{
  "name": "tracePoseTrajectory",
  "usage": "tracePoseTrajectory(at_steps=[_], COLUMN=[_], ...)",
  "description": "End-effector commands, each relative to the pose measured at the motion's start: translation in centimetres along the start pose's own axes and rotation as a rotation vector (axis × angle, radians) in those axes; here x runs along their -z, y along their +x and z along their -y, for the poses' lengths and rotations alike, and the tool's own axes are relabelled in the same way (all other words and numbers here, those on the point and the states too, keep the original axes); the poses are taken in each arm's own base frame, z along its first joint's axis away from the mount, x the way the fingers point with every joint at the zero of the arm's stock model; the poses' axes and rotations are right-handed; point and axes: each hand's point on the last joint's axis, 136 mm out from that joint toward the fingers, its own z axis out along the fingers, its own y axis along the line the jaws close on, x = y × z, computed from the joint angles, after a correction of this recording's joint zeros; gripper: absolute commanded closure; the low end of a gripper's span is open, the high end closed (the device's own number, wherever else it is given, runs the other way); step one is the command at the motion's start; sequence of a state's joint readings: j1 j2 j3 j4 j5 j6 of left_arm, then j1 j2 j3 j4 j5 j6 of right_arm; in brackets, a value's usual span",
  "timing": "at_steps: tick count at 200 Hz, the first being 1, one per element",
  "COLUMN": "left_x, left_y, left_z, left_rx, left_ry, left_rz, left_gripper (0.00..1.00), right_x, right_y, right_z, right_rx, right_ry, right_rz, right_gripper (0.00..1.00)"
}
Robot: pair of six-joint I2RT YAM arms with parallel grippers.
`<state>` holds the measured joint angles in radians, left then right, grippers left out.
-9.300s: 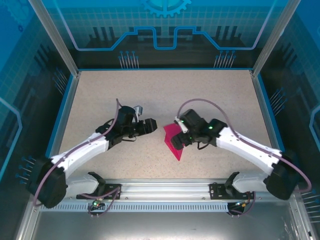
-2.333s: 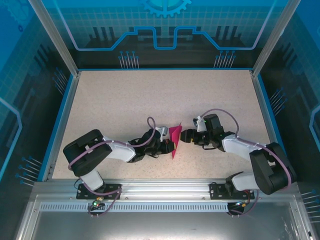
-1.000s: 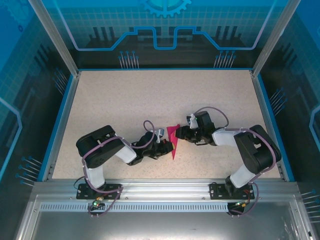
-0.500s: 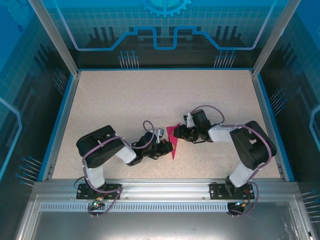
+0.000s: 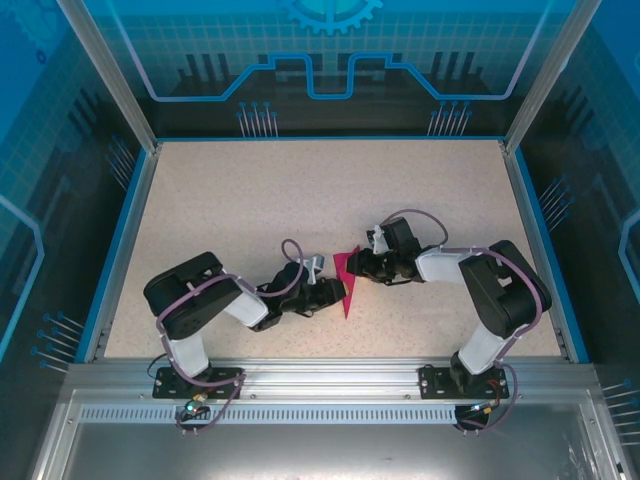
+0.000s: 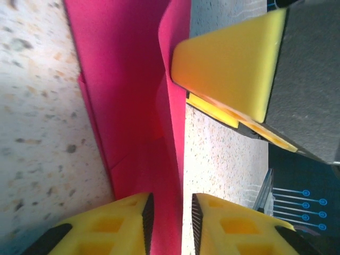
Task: Fold a paper plane with a square sheet of paper (fold left side to right side)
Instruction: Fold the wing for the fifth time at the center of the table.
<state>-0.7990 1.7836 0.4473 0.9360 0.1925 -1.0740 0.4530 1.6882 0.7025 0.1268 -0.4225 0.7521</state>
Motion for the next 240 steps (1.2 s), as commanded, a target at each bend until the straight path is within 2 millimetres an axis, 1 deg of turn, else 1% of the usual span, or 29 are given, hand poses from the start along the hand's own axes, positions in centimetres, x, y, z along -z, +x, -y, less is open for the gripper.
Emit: tracePoseTrajectory(at_steps=[1, 22, 50, 97, 127, 159, 208, 230, 240], left_x=[1.3, 2.1, 2.4, 1.5, 0.6, -0.1, -1.2, -1.6, -1.8], left_y=[-0.8, -1.8, -3.0, -4.3, -4.5, -4.5, -4.7, -4.9, -4.9], left_z=[0.2, 0.1, 0.3, 0.4, 0.5, -0.3, 0.2, 0.2, 0.0], left_rx=[-0.008, -0.002, 0.011, 0.022, 0.028, 0.049, 0.058, 0.063, 0.066], left_ry=[0.0, -0.004, 0.009, 0.02, 0.028, 0.014, 0.045, 0.044, 0.04], left_rz=[0.024, 0.045, 0.056, 0.055, 0.038, 0.034, 0.016, 0.014, 0.014], left_gripper=[0.68, 0.66, 0.6, 0.59, 0.6, 0.61, 0.66, 0.72, 0.77], right_x=[-1.2, -1.2, -1.2, -1.2, -1.2, -1.3, -1.3, -1.3, -1.2], right_y=[1.7, 1.7, 1.7, 1.8, 1.8, 1.9, 1.8, 1.8, 1.8], right_z=[1.6, 1.5, 1.6, 1.4, 1.4, 1.4, 1.4, 1.3, 1.3], right_rx=[-0.013, -0.01, -0.01, -0.007, -0.009, -0.008, -0.006, -0.006, -0.005], right_ry=[0.054, 0.053, 0.052, 0.047, 0.046, 0.045, 0.044, 0.044, 0.043], right_rz=[-0.062, -0.063, -0.064, -0.067, -0.07, -0.07, -0.07, -0.072, -0.071], right_gripper=[0.57, 0.57, 0.57, 0.57, 0.57, 0.57, 0.57, 0.57, 0.57])
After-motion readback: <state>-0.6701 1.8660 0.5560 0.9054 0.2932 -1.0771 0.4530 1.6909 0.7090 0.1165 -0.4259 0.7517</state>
